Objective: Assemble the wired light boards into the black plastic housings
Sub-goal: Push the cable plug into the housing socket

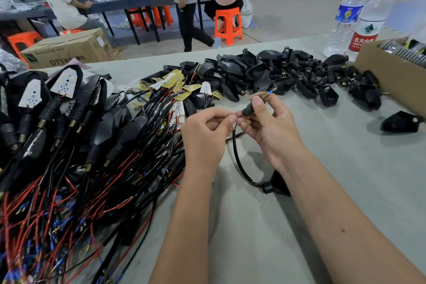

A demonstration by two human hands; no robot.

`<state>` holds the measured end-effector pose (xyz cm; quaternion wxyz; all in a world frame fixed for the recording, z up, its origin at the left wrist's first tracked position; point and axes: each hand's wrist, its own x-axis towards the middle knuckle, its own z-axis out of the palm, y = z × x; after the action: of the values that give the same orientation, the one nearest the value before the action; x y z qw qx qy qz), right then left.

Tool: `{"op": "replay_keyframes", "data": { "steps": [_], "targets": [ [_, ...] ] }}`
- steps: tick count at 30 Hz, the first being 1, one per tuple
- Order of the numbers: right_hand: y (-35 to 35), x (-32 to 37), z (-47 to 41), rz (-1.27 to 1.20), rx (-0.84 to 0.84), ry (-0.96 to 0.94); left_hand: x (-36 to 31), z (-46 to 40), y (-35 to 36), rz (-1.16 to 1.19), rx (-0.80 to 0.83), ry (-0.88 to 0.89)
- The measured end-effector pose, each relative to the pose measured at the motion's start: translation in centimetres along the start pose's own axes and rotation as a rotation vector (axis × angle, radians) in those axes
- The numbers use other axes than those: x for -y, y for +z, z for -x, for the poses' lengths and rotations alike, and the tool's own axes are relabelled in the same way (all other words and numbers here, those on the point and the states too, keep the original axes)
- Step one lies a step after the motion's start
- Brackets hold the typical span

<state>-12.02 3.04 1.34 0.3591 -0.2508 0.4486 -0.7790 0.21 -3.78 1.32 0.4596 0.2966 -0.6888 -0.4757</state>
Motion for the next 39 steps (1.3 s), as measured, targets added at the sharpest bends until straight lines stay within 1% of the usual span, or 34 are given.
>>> {"op": "replay_keyframes", "data": {
  "steps": [3, 6, 12, 16, 20, 27, 30, 32, 34, 37, 39],
  "targets": [
    [0.0, 0.0, 0.0, -0.006, 0.022, 0.004, 0.0, -0.1, 0.1, -0.031, -0.001, 0.028],
    [0.1, -0.1, 0.0, -0.021, 0.053, 0.001, 0.0, 0.0, 0.3, -0.073, -0.049, 0.074],
    [0.2, -0.2, 0.1, -0.012, 0.069, -0.008, 0.1, 0.2, 0.4, -0.009, -0.098, 0.027],
    [0.1, -0.1, 0.1, 0.0, 0.025, -0.03, 0.0, 0.1, 0.3, 0.054, -0.059, -0.036],
    [0.3, 0.1, 0.3, -0.029, 0.043, -0.018, -0.1, 0.1, 0.0, 0.068, -0.01, -0.007],
    [0.6, 0.2, 0.4, 0.001, 0.062, 0.031, 0.0, 0.2, 0.3, 0.055, -0.112, 0.03],
    [0.3, 0.2, 0.3, 0.029, 0.04, 0.047, 0.1, 0.1, 0.5, 0.062, -0.093, -0.014],
    [0.1, 0.0, 0.2, 0.103, 0.024, 0.043, 0.1, 0.1, 0.6, 0.051, -0.097, -0.037],
    [0.2, -0.3, 0.1, 0.233, 0.047, 0.019, -0.1, 0.0, 0.6, 0.029, -0.117, -0.018],
    [0.5, -0.6, 0.3, 0.422, 0.202, -0.058, -0.4, -0.1, 0.1, 0.051, -0.112, -0.042],
    [0.6, -0.6, 0.5, 0.552, 0.309, -0.111, -0.1, -0.4, -0.5, 0.007, -0.111, -0.062]
  ]
}}
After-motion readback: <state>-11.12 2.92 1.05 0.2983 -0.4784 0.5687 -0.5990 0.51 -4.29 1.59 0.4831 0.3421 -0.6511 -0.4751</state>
